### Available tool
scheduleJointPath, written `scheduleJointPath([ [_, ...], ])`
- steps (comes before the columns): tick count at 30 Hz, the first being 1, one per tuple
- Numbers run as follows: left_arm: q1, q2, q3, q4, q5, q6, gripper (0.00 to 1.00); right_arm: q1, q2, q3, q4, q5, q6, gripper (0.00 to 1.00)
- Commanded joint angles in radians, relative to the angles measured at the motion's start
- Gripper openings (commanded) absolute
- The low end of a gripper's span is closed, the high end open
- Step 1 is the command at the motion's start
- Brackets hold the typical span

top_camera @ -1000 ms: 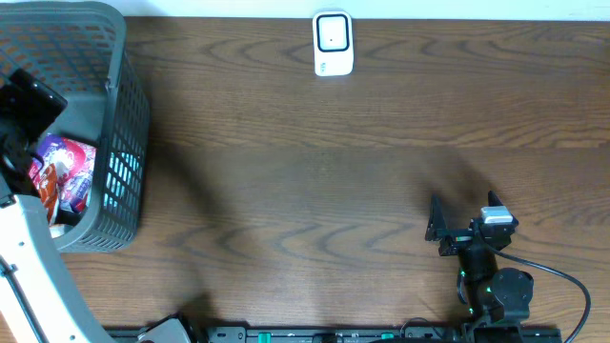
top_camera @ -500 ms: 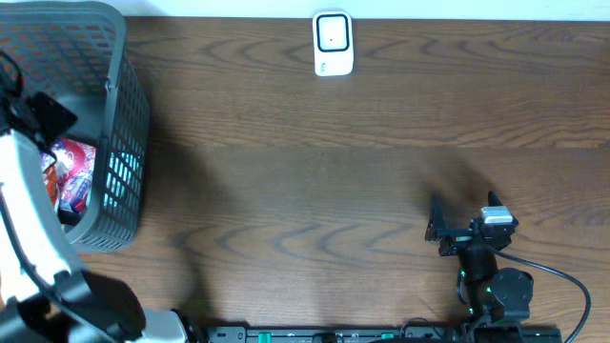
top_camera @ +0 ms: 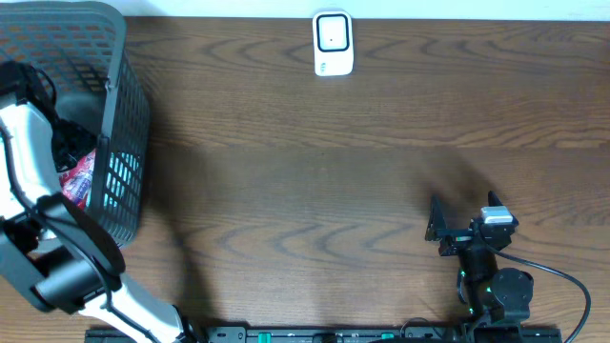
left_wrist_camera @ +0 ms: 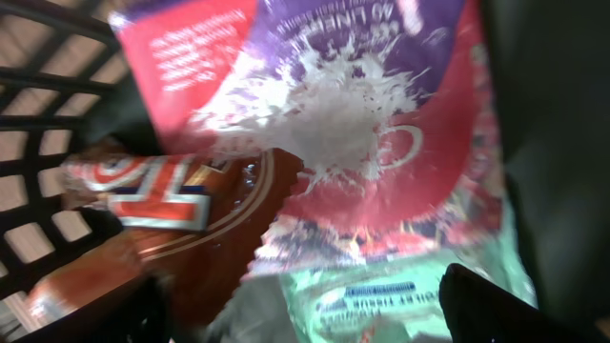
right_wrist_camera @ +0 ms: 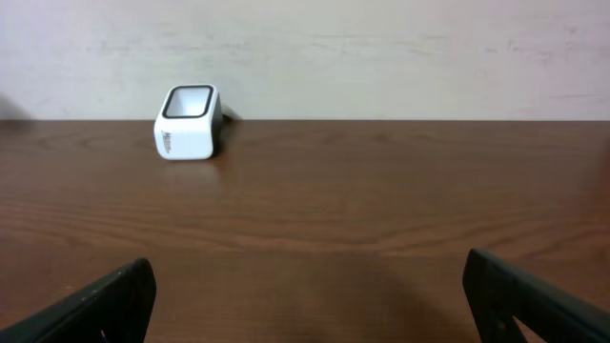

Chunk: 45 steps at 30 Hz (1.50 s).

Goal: Scan the item barcode
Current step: 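Grasp the purple-red pad pack in the basket with the left gripper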

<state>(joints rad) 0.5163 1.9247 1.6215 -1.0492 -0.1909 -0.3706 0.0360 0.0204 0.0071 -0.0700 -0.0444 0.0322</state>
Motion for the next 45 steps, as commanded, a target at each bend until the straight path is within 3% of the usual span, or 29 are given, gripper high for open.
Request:
scheduleJointPath([
  [1, 0.004, 0.046, -0.012, 0.006, -0.02, -0.017, 0.88, 0.004, -0.001, -0.002, -0.003, 0.009, -0.015, 0.99],
  [5, 0.004, 0.106, -0.012, 0.032, -0.019, -0.016, 0.84, 0.004, -0.001, -0.002, -0.003, 0.009, -0.015, 0.99],
  [8, 0.004, 0.149, -0.012, 0.044, -0.019, -0.016, 0.75, 0.004, -0.001, -0.002, -0.003, 0.009, -0.014, 0.99],
  [10, 0.004, 0.173, -0.012, 0.045, -0.019, -0.017, 0.59, 0.004, -0.001, -0.002, -0.003, 0.009, -0.014, 0.99],
  [13, 0.004, 0.201, -0.012, 0.045, -0.018, -0.017, 0.46, 0.004, -0.001, -0.002, -0.003, 0.009, -0.015, 0.99],
  [16, 0.004, 0.213, -0.013, 0.045, 0.026, -0.016, 0.24, 0.004, -0.001, -0.002, -0.003, 0.009, -0.015, 0.99],
  [19, 0.004, 0.212, -0.012, 0.045, 0.072, -0.016, 0.08, 0.004, -0.001, -0.002, -0.003, 0.009, -0.015, 0.99],
  [27, 0.004, 0.142, 0.002, 0.019, 0.087, -0.016, 0.07, 0.004, -0.001, -0.002, -0.003, 0.009, -0.014, 0.99],
  [38, 0.004, -0.228, 0.002, 0.102, 0.286, -0.017, 0.07, 0.004, -0.001, -0.002, -0.003, 0.009, -0.014, 0.99],
  [45, 0.004, -0.392, 0.002, 0.125, 0.292, -0.016, 0.07, 0.004, -0.001, -0.002, -0.003, 0.009, -0.015, 0.99],
])
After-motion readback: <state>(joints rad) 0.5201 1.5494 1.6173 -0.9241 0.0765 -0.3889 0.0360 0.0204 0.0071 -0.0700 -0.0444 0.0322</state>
